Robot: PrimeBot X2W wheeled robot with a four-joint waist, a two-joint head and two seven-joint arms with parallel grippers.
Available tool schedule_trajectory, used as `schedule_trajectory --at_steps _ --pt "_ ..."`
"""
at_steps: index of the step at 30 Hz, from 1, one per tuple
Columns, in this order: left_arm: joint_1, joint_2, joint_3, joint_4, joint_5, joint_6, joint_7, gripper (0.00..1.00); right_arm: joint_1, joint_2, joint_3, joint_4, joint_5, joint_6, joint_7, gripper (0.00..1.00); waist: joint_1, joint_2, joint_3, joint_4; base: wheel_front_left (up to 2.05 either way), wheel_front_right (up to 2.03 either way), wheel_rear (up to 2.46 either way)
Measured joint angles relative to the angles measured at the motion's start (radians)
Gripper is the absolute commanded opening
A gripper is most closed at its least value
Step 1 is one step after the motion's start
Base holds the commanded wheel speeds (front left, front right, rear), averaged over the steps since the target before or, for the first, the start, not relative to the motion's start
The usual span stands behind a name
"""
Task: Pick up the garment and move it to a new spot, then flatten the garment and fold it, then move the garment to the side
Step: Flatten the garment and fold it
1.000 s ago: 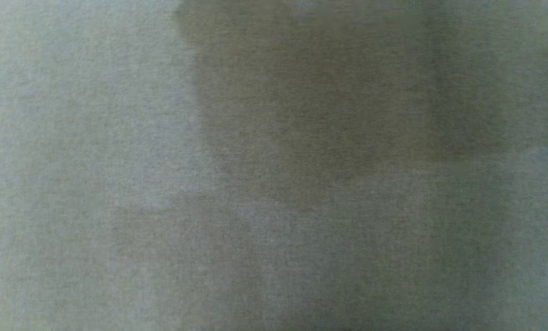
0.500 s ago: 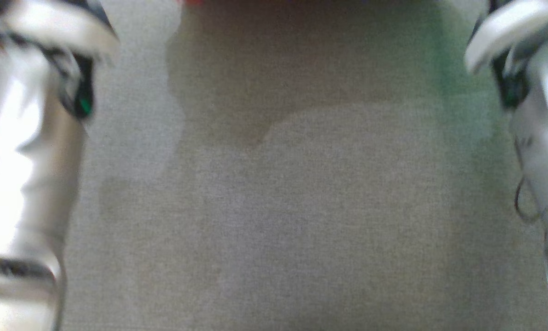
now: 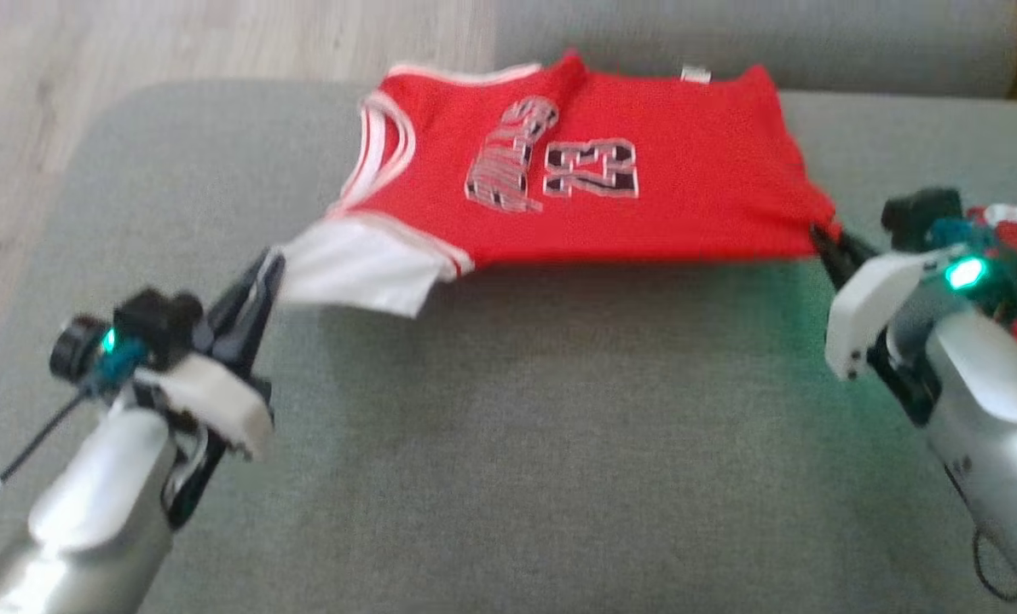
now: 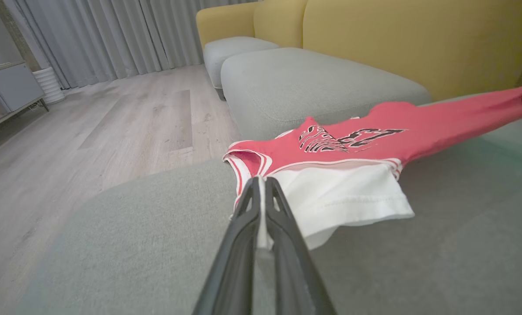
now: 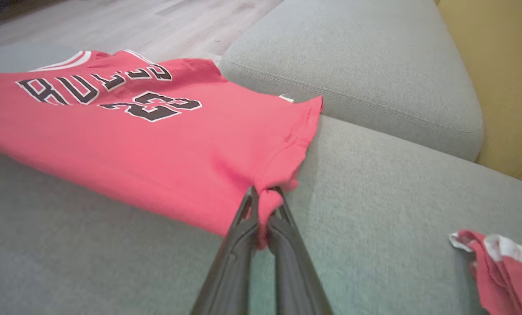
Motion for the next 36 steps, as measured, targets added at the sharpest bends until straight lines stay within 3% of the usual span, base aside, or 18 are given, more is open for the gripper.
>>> schedule_trajectory --at_steps 4,9,19,26,33,36 --pt "0.101 0.057 -0.02 -0.107 0.002 0.019 0.039 0.0 0.072 -0.066 0.085 -0.1 0.096 0.0 0.055 0.0 0.0001 0.0 -0.057 -0.008 0.0 0.0 0.0" --pt "0.216 0.114 -0.034 -0.256 0.003 0.086 0.088 0.0 0.138 -0.138 0.142 -0.213 0.193 0.0 0.104 0.0 0.0002 0.0 -0.113 -0.022 0.0 0.0 0.0" --pt "0.423 0.201 -0.033 -0.554 -0.022 0.228 0.173 0.0 0.331 -0.238 0.127 -0.424 0.321 0.0 0.183 0.0 0.0002 0.0 -0.168 -0.047 0.0 0.0 0.0" --pt "0.443 0.216 -0.017 -0.623 -0.025 0.275 0.206 0.0 0.394 -0.239 0.011 -0.525 0.311 0.0 0.208 0.0 0.0004 0.0 -0.146 -0.051 0.0 0.0 0.0" --pt "0.344 0.209 -0.001 -0.573 -0.025 0.276 0.227 0.0 0.391 -0.176 -0.088 -0.551 0.232 0.0 0.257 0.0 0.0005 0.0 -0.099 -0.056 0.0 0.0 0.0" --pt "0.274 0.2 0.0 -0.53 -0.025 0.254 0.251 0.0 0.369 -0.15 -0.118 -0.552 0.203 0.0 0.286 0.0 0.0005 0.0 -0.067 -0.059 0.0 0.0 0.0"
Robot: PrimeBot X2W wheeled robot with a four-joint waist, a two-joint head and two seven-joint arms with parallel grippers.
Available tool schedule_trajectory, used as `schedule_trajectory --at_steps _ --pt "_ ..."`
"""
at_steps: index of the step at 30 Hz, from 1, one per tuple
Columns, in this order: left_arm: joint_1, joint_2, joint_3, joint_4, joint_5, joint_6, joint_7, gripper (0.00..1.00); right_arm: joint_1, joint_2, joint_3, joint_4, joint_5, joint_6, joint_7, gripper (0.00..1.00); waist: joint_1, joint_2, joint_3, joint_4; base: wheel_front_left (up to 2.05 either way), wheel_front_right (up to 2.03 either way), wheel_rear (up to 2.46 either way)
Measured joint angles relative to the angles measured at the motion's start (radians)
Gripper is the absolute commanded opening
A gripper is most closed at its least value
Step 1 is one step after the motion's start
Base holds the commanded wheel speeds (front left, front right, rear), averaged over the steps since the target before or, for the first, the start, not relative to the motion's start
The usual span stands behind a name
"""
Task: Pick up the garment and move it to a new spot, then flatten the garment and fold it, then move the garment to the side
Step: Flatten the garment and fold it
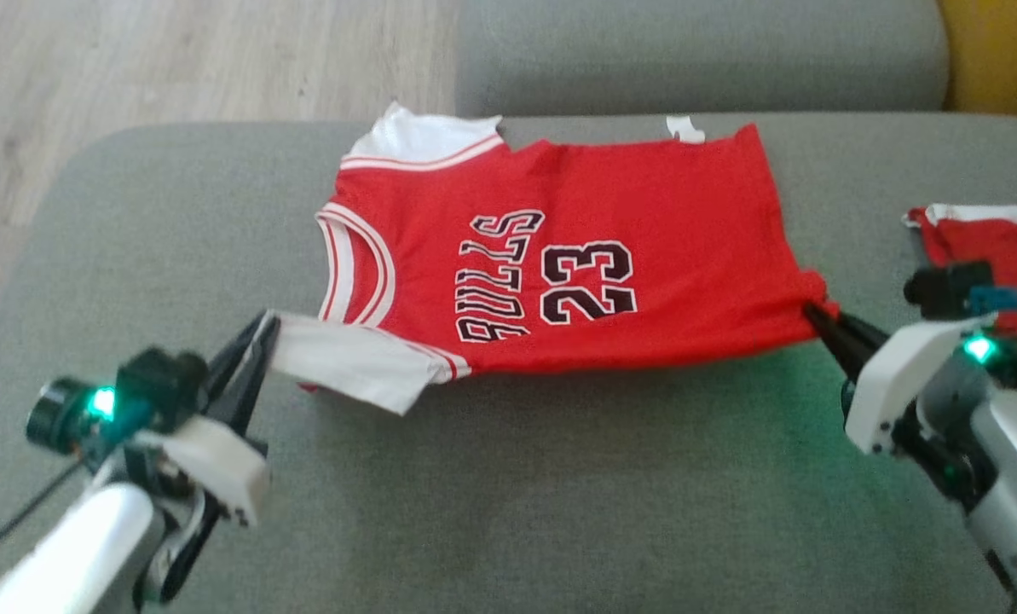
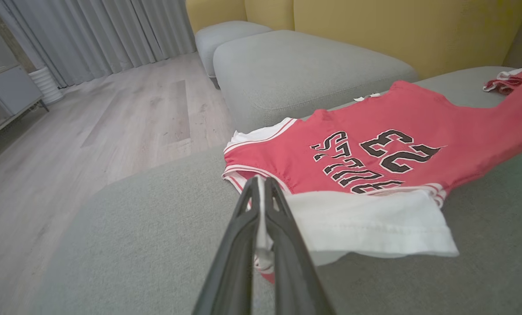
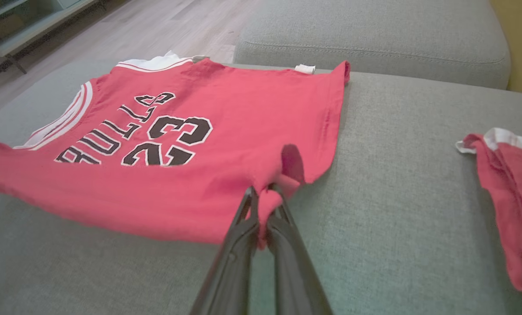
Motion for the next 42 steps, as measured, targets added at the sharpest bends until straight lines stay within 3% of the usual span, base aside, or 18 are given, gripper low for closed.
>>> schedule_trajectory --at_steps 15,28,29,30,32,36,38,42 --pt "-0.365 -0.081 -0.083 0.341 0.081 -0.176 0.093 0.0 -0.215 0.09 -0.039 0.109 -0.099 0.0 0.081 0.0 0.0002 0.0 0.15 -0.015 0.0 0.0 0.0" --pt "-0.559 -0.155 -0.139 0.587 0.125 -0.228 0.077 0.0 -0.349 0.13 0.012 0.247 -0.128 0.0 0.067 0.0 0.0 0.0 0.224 -0.028 0.0 0.0 0.0" --pt "-0.568 -0.163 -0.144 0.605 0.125 -0.229 0.077 0.0 -0.355 0.133 0.015 0.254 -0.13 0.0 0.052 0.75 0.0 0.0 0.228 -0.027 0.0 0.0 0.0" --pt "-0.575 -0.17 -0.147 0.623 0.125 -0.232 0.075 0.03 -0.364 0.137 0.013 0.265 -0.137 0.0 0.033 1.0 0.0 0.0 0.232 -0.027 0.0 0.0 0.0" --pt "-0.591 -0.184 -0.148 0.656 0.128 -0.235 0.052 1.0 -0.383 0.142 0.011 0.285 -0.143 0.0 -0.001 1.0 0.0 -0.0001 0.238 -0.025 0.0 0.0 0.0" --pt "-0.623 -0.215 -0.126 0.704 0.134 -0.177 -0.032 1.0 -0.422 0.159 -0.019 0.307 -0.145 0.0 -0.113 1.0 0.0 0.0 0.245 -0.022 0.0 0.0 0.0" --pt "-0.651 -0.239 -0.069 0.709 0.121 -0.118 -0.151 1.0 -0.446 0.165 -0.064 0.316 -0.153 0.0 -0.227 1.0 0.0 0.0 0.238 -0.02 0.0 0.0 0.0" --pt "-0.659 -0.283 0.013 0.689 0.061 -0.071 -0.281 1.0 -0.443 0.171 -0.125 0.319 -0.165 0.0 -0.376 1.0 -0.0001 0.0 0.208 -0.018 0.0 0.0 0.0"
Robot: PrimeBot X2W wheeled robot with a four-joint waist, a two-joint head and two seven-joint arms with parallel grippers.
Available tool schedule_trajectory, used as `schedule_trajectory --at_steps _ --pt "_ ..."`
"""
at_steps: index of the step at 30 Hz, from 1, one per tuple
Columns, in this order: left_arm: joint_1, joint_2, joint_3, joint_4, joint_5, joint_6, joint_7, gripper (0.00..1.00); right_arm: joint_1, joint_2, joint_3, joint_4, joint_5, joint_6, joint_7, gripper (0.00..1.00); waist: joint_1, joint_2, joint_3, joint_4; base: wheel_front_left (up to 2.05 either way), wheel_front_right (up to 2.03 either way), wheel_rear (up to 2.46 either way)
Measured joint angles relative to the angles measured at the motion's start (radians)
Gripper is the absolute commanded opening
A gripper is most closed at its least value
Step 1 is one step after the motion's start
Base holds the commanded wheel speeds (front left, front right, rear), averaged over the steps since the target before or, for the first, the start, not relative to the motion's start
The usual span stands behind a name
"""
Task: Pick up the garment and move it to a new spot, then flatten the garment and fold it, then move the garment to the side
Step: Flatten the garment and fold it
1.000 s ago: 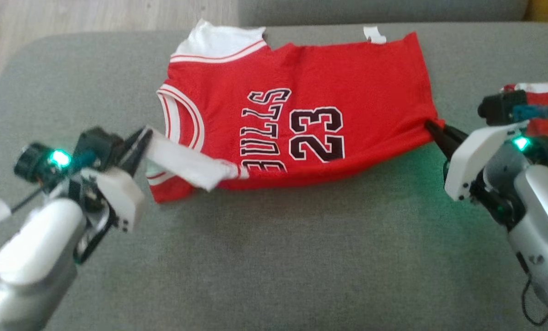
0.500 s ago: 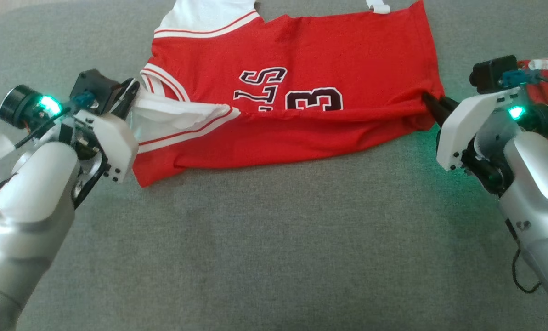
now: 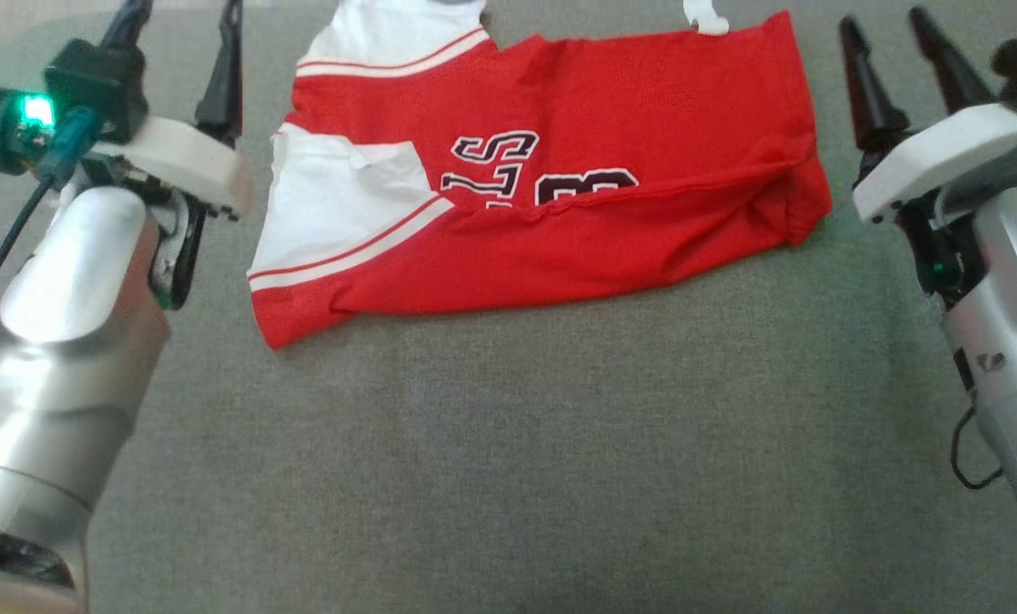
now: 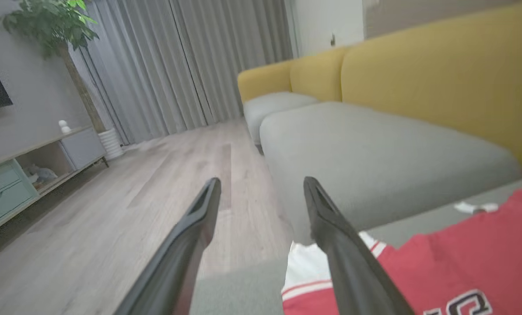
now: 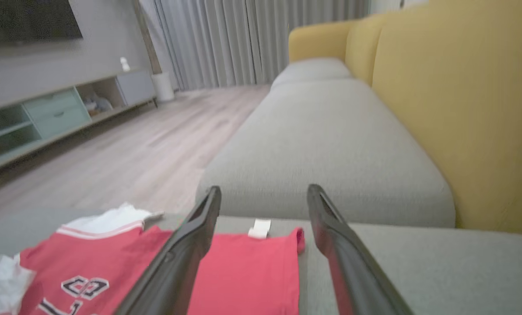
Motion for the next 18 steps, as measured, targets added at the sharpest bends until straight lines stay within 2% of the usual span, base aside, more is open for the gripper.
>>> schedule_trajectory --at_steps 3,7,12,15,18 --pt "0.031 -0.021 0.059 -0.063 -0.032 0.026 -0.03 1.0 0.013 0.016 -0.046 -0.01 -0.032 0.0 -0.084 1.0 -0.0001 0.0 -0.031 0.0 0.0 0.0 0.0" --pt "0.156 -0.039 0.136 -0.208 -0.032 0.069 -0.037 1.0 0.101 0.063 -0.14 -0.072 -0.1 0.0 -0.119 1.0 -0.0001 0.0 -0.078 0.0 0.0 0.0 0.0" --pt "0.392 -0.084 0.218 -0.378 0.005 0.115 -0.037 1.0 0.307 0.173 -0.307 -0.212 -0.2 0.0 -0.121 1.0 -0.0002 0.0 -0.14 -0.001 0.0 0.0 0.0" --pt "0.533 -0.111 0.253 -0.439 0.038 0.124 -0.037 1.0 0.446 0.234 -0.371 -0.297 -0.257 0.0 -0.121 1.0 -0.0002 0.0 -0.175 -0.002 0.0 0.0 0.0" --pt "0.645 -0.134 0.285 -0.477 0.076 0.127 -0.037 1.0 0.57 0.26 -0.411 -0.364 -0.29 0.0 -0.121 1.0 -0.0003 0.0 -0.205 -0.003 0.0 0.0 0.0"
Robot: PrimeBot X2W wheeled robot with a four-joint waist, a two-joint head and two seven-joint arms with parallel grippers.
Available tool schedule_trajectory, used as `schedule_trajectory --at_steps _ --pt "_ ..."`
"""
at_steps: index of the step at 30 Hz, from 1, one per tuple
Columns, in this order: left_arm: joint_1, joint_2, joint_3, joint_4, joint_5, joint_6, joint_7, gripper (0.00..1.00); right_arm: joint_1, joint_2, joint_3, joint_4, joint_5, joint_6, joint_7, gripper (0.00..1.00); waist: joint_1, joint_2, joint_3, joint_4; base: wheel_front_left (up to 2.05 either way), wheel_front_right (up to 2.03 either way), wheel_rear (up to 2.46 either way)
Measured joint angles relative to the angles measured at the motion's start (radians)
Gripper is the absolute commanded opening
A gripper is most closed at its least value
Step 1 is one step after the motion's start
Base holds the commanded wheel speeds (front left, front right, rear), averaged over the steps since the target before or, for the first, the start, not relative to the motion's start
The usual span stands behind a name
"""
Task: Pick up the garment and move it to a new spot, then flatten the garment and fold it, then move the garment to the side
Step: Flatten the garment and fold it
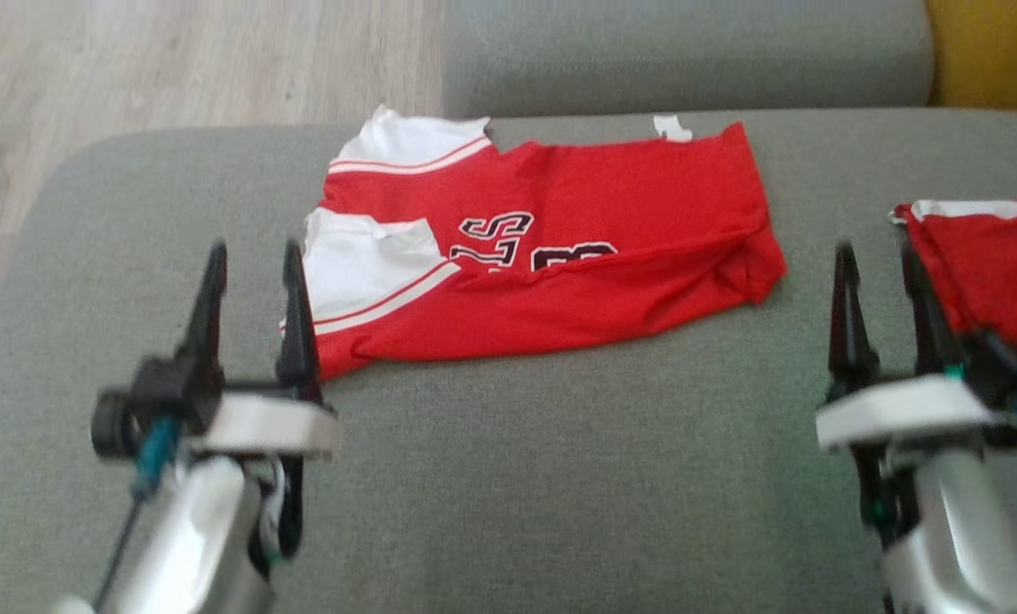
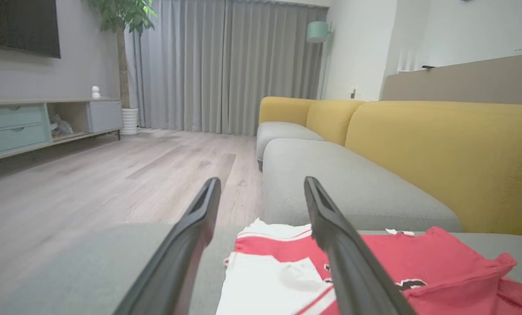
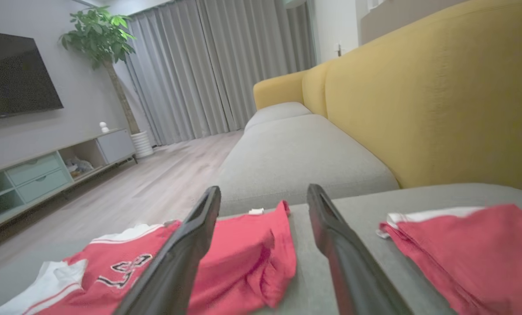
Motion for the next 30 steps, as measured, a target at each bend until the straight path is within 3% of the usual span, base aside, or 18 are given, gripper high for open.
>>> schedule_trajectory --at_steps 8,13,30 --pt "0.169 -0.067 0.059 -0.007 0.061 -0.021 0.0 1.0 0.169 0.013 0.0 -0.082 0.015 0.0 0.0 1.0 0.0002 0.0 -0.025 -0.011 0.0 0.0 0.0" --pt "0.162 -0.076 0.097 0.015 0.095 -0.037 0.0 1.0 0.163 0.015 0.027 -0.114 0.019 0.0 0.0 1.0 0.0003 0.0 -0.006 -0.018 0.0 0.0 0.0" --pt "-0.008 -0.077 0.12 0.357 0.092 -0.047 0.084 1.0 0.122 0.015 0.039 -0.149 0.03 0.0 0.0 1.0 0.0004 0.0 0.089 -0.051 0.0 0.0 0.0"
